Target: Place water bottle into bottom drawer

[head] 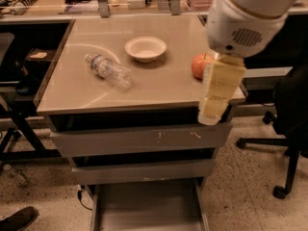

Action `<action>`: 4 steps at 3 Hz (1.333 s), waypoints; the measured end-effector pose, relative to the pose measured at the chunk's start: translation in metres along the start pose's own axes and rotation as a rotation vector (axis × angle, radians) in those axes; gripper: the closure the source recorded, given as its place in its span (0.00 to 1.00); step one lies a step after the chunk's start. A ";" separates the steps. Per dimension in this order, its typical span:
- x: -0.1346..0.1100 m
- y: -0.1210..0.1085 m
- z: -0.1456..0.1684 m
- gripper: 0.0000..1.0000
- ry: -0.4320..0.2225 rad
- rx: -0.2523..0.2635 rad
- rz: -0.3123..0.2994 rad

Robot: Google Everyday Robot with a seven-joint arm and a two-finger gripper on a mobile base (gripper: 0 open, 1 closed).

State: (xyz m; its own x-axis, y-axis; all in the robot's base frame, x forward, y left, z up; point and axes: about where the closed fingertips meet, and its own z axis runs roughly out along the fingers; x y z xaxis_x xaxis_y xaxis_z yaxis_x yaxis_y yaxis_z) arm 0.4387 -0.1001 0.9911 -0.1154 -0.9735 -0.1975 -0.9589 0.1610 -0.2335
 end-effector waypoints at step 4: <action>-0.095 -0.026 0.040 0.00 -0.098 -0.046 -0.064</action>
Offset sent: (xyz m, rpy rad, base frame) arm 0.0078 0.0468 -0.0025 0.0449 0.0367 0.1122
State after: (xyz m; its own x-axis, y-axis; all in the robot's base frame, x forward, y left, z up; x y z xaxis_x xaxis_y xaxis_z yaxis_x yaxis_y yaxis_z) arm 0.4855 -0.0051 0.9776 -0.0300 -0.9607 -0.2761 -0.9746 0.0894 -0.2051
